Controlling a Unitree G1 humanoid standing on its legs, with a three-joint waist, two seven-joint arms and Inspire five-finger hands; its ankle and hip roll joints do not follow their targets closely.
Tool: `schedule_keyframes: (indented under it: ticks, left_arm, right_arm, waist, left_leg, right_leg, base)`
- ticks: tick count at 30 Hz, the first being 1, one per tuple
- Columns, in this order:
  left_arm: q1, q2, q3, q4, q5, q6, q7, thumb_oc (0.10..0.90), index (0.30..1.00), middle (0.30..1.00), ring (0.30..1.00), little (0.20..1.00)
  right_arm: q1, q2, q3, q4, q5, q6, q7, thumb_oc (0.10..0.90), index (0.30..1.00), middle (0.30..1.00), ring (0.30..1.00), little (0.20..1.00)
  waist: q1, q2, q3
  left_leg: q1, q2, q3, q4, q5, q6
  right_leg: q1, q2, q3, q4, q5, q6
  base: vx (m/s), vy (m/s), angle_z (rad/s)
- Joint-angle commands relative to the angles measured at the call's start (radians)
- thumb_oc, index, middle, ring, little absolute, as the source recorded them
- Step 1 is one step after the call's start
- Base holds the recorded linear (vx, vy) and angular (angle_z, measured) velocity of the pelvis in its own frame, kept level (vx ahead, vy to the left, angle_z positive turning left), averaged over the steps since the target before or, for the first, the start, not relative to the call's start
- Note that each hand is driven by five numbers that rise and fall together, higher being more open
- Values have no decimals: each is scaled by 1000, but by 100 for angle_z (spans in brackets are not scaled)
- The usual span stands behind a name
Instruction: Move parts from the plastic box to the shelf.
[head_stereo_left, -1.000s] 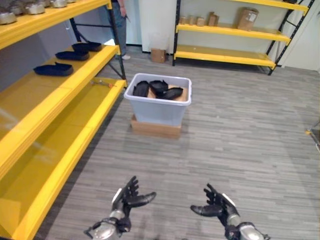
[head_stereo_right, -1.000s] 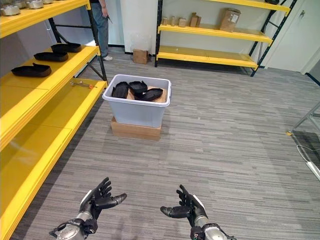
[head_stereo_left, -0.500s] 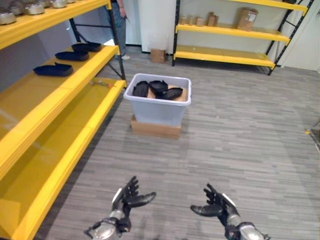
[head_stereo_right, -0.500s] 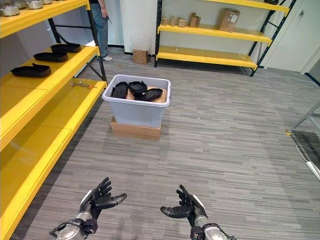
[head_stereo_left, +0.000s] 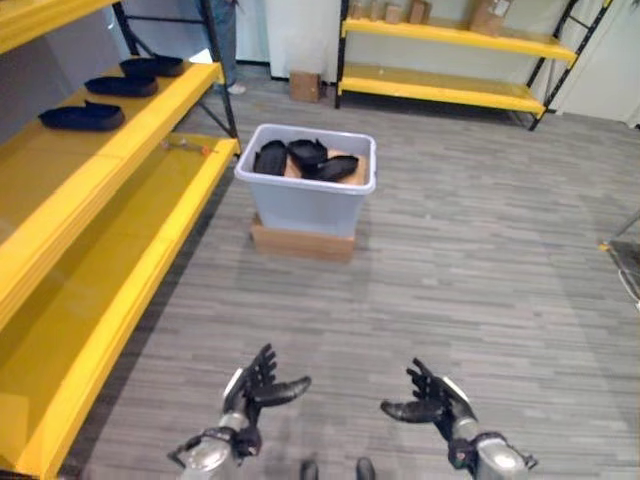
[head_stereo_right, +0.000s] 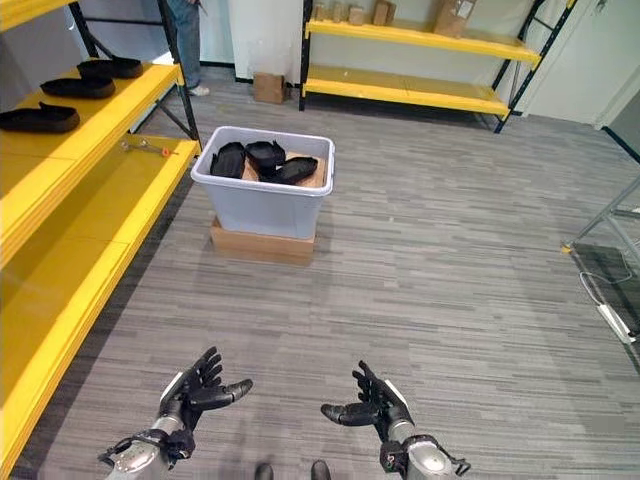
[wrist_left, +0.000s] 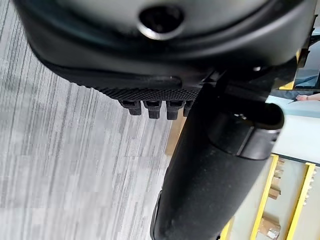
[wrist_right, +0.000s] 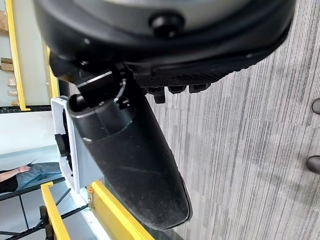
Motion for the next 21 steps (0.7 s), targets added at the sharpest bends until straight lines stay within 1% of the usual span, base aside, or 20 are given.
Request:
schedule_keyframes:
  ticks: [1, 2, 4, 5, 6, 7, 8, 9, 11, 12, 13, 14, 15, 16, 17, 18, 19, 20, 21]
  left_arm:
    - [-72, 20, 17, -81, 20, -97, -19, 900, 1000, 1000, 1000, 1000]
    - [-72, 22, 15, -84, 24, -98, -23, 900, 1000, 1000, 1000, 1000]
    - [-72, 27, 13, -90, 39, -99, -27, 900, 1000, 1000, 1000, 1000]
    - [-89, 39, 3, -98, 52, -97, -29, 900, 1000, 1000, 1000, 1000]
    - [-92, 42, 1, -97, 52, -96, -28, 900, 1000, 1000, 1000, 1000]
    - [-89, 37, 5, -84, 57, -92, -29, 900, 1000, 1000, 1000, 1000]
    - [-82, 33, 7, -83, 53, -95, -30, 900, 1000, 1000, 1000, 1000]
    - [-78, 30, 10, -82, 52, -95, -29, 900, 1000, 1000, 1000, 1000]
    - [-72, 25, 17, -80, 48, -97, -25, 900, 1000, 1000, 1000, 1000]
    - [-70, 20, 18, -79, 45, -97, -23, 900, 1000, 1000, 1000, 1000]
    - [-70, 15, 17, -76, 44, -96, -20, 900, 1000, 1000, 1000, 1000]
    - [-70, 11, 13, -72, 42, -94, -23, 900, 1000, 1000, 1000, 1000]
    - [-68, 7, 9, -66, 45, -92, -27, 900, 1000, 1000, 1000, 1000]
    - [-66, 0, 1, -63, 45, -91, -30, 900, 1000, 1000, 1000, 1000]
    - [-67, -1, -2, -64, 41, -91, -31, 900, 1000, 1000, 1000, 1000]
    - [-67, -1, -2, -64, 41, -91, -31, 900, 1000, 1000, 1000, 1000]
    - [-64, -1, -4, -71, 38, -88, -31, 900, 1000, 1000, 1000, 1000]
    - [-68, 2, -11, -78, 32, -88, -28, 900, 1000, 1000, 1000, 1000]
    - [-68, 2, -11, -78, 32, -88, -28, 900, 1000, 1000, 1000, 1000]
  right_arm:
    - [-56, -29, -23, -80, 19, -92, 27, 900, 1000, 1000, 1000, 1000]
    - [-53, -27, -25, -83, 19, -91, 28, 900, 1000, 1000, 1000, 1000]
    - [-46, -20, -23, -84, 19, -88, 35, 900, 1000, 1000, 1000, 1000]
    - [-29, -2, -26, -93, 37, -88, 43, 900, 1000, 1000, 1000, 1000]
    - [-32, -1, -25, -90, 40, -90, 40, 900, 1000, 1000, 1000, 1000]
    - [-36, -4, -28, -83, 44, -90, 39, 900, 1000, 1000, 1000, 1000]
    - [-38, -9, -28, -80, 56, -94, 40, 900, 1000, 1000, 1000, 1000]
    - [-38, -11, -29, -80, 56, -97, 39, 900, 1000, 1000, 1000, 1000]
    - [-46, -18, -28, -82, 52, -101, 36, 900, 1000, 1000, 1000, 1000]
    - [-52, -22, -28, -82, 52, -101, 35, 900, 1000, 1000, 1000, 1000]
    - [-51, -23, -27, -82, 51, -100, 32, 900, 1000, 1000, 1000, 1000]
    - [-44, -24, -31, -86, 49, -99, 32, 900, 1000, 1000, 1000, 1000]
    - [-35, -25, -32, -86, 51, -97, 33, 900, 1000, 1000, 1000, 1000]
    - [-28, -23, -33, -88, 58, -96, 36, 900, 1000, 1000, 1000, 1000]
    - [-26, -27, -36, -88, 60, -95, 35, 900, 1000, 1000, 1000, 1000]
    - [-26, -27, -36, -88, 60, -95, 35, 900, 1000, 1000, 1000, 1000]
    - [-15, -34, -49, -103, 65, -95, 39, 900, 1000, 1000, 1000, 1000]
    - [-5, -47, -58, -96, 62, -94, 37, 900, 1000, 1000, 1000, 1000]
    - [-5, -47, -58, -96, 62, -94, 37, 900, 1000, 1000, 1000, 1000]
  waist:
    - [24, 3, -53]
    - [22, 3, -50]
    - [15, 3, -43]
    - [-5, 1, -18]
    - [-6, 5, -13]
    - [-4, 5, -19]
    - [-5, 1, -21]
    - [-4, -5, -23]
    - [-3, -9, -22]
    - [-7, -12, -22]
    - [-13, -10, -20]
    - [-16, -15, -23]
    - [-16, -16, -30]
    - [-23, -15, -46]
    - [-25, -11, -54]
    - [-25, -10, -54]
    - [-32, 0, -69]
    - [-43, 12, -75]
    - [-45, 12, -76]
  left_leg:
    - [-67, -9, -98, 186, -136, 8]
    - [-70, -18, -102, 196, -142, 13]
    - [-69, -35, -107, 203, -154, 25]
    - [-82, -70, -132, 249, -173, 46]
    - [-85, -70, -132, 254, -172, 47]
    - [-78, -79, -119, 253, -186, 54]
    - [-64, -84, -118, 246, -194, 60]
    - [-52, -90, -116, 239, -195, 61]
    - [-15, -92, -105, 216, -206, 63]
    - [1, -94, -105, 210, -210, 59]
    - [23, -92, -115, 203, -217, 55]
    - [34, -94, -125, 205, -225, 49]
    - [49, -86, -136, 202, -228, 42]
    - [60, -76, -148, 193, -219, 33]
    - [69, -63, -155, 185, -212, 21]
    - [70, -62, -156, 184, -212, 21]
    - [92, -34, -174, 154, -186, -1]
    - [104, -1, -194, 144, -164, -20]
    - [103, -1, -195, 144, -164, -21]
  right_leg:
    - [-99, -18, 59, 178, -61, 45]
    - [-106, -21, 63, 198, -64, 49]
    - [-137, -29, 73, 258, -51, 61]
    - [-240, -31, 96, 455, 53, 36]
    - [-256, -23, 90, 486, 51, 30]
    - [-283, -10, 42, 421, 15, 33]
    - [-304, 23, 23, 362, 19, 42]
    - [-308, 33, 10, 316, 32, 52]
    - [-331, 32, -42, 231, 71, 67]
    - [-343, 45, -59, 192, 86, 71]
    - [-346, 65, -57, 181, 91, 76]
    - [-323, 63, -46, 171, 90, 71]
    - [-293, 60, -51, 156, 79, 58]
    - [-275, 77, -36, 153, 73, 45]
    - [-266, 80, -40, 152, 67, 37]
    - [-266, 80, -41, 152, 67, 37]
    - [-259, 83, -70, 156, 49, 24]
    - [-264, 87, -91, 183, 12, 7]
    - [-265, 86, -92, 185, 11, 7]
  base:
    - [-2, 166, -13]
    - [-3, 105, -3]
    - [-25, 219, 1]
    - [-50, 255, 2]
    - [40, 285, 58]
    - [136, 99, 47]
    - [202, 69, 27]
    - [183, -11, -42]
    - [198, -12, -26]
    - [236, -26, 14]
    - [253, -57, -1]
    - [268, -92, -3]
    - [283, -127, -4]
    - [281, -137, 25]
    - [185, -94, 46]
    - [262, -136, 69]
    - [373, -218, 68]
    - [373, -218, 50]
    - [251, -168, 27]
